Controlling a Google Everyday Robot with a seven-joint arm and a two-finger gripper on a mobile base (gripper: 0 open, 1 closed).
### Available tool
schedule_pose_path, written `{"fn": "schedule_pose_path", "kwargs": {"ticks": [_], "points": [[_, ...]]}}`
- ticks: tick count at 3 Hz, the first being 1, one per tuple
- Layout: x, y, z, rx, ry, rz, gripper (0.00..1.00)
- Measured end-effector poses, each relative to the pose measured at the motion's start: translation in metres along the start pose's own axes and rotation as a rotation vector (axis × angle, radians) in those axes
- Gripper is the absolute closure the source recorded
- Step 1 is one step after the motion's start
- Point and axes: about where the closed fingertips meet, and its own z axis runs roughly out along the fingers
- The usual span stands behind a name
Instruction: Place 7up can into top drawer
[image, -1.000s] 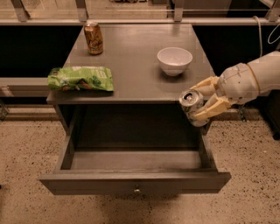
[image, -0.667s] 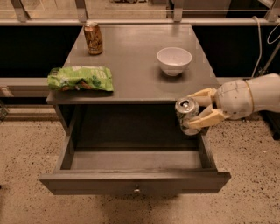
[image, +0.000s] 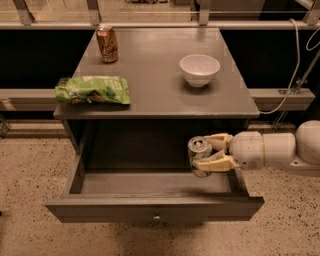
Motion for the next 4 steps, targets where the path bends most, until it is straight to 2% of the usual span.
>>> {"fn": "schedule_pose_path", "kwargs": {"ticks": [1, 2, 3, 4], "points": [[0.032, 0.003, 0.021, 0.004, -0.009, 0.056, 1.00], [0.048, -0.006, 0.036, -0.028, -0.060, 0.064, 1.00], [0.055, -0.015, 0.032, -0.047, -0.115, 0.008, 0.84], [0.054, -0.015, 0.033, -0.050, -0.116, 0.005, 0.62]]}}
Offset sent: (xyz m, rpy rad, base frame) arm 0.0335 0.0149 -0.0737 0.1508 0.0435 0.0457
